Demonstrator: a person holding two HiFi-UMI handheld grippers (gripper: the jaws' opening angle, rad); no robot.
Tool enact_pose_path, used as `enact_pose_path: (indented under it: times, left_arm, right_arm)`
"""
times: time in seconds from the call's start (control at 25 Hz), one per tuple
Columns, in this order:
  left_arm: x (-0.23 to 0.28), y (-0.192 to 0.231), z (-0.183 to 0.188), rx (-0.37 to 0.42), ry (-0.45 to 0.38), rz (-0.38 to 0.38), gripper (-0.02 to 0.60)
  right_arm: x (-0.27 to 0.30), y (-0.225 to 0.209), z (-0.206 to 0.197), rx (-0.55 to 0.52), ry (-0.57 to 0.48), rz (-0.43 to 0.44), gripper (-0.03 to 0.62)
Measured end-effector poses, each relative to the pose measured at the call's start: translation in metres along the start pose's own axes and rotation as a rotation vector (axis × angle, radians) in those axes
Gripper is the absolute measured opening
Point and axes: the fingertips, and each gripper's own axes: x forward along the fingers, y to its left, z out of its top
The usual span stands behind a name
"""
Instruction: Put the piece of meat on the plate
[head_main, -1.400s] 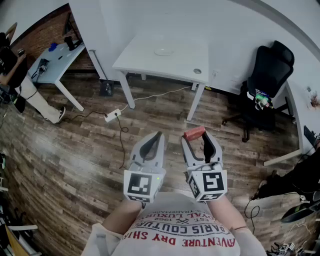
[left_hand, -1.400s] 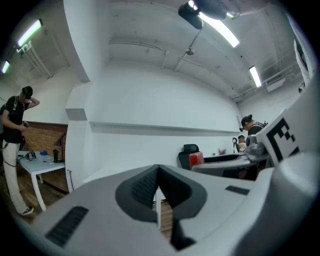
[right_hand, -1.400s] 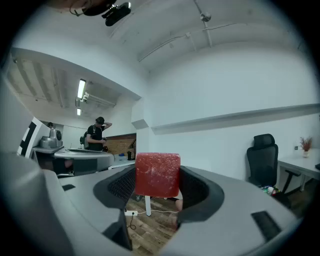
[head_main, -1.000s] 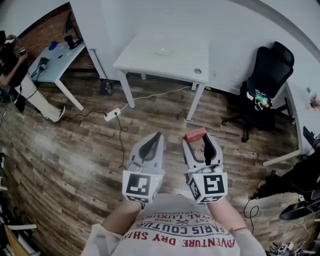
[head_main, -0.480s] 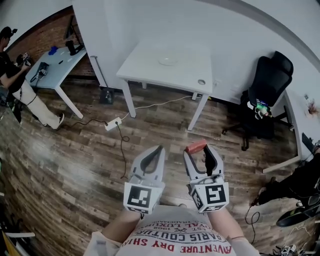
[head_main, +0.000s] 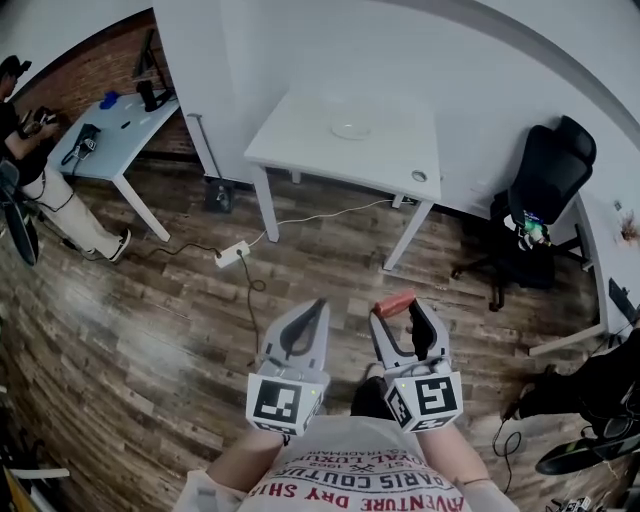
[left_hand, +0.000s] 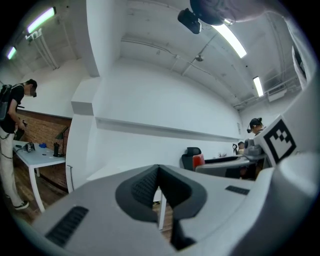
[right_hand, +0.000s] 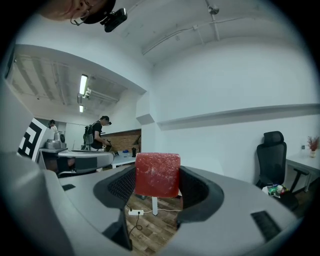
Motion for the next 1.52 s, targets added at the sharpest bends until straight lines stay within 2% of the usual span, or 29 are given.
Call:
enact_pose_path:
  times: [0.16,0.28,0.44,0.72,1.0,1.32,1.52]
  left_arm:
    - [0.029,0.002,0.005,-0.036,0.012,0.018,0.005]
    - [0.061,0.004,0.007,0.001,0.003,0.043,0.005]
    - [0.118,0.001,0.006,0.006,0.008,0.072,0.005]
    - [0.217,-0.018,0.025,0.000,-0.023,0.120,0.005]
    - [0.290,-0.033,0.015,-0.009,0.015,0.146,0.005]
    - [0.342,-0.009,0.018,-0.044,0.008,0.149,0.005]
    - [0.380,0.025,0.023,-0.044,-0.018,0.111,0.005]
  right_arm:
    - [0.028,-0.018,-0.005,0.035,0.013,0.028,0.276]
    - [0.051,-0.042,-0.005,0.045,0.015,0.064,0.276]
    - [0.083,-0.090,0.004,0.064,-0.008,0.107,0.276]
    - [0.131,-0.184,0.025,0.033,-0.024,0.166,0.276]
    - [0.166,-0.261,0.021,0.049,-0.009,0.195,0.276]
    - [0.207,-0.290,0.019,0.087,0.003,0.222,0.276]
    - [0.244,-0.296,0.024,0.050,-0.004,0.179,0.276]
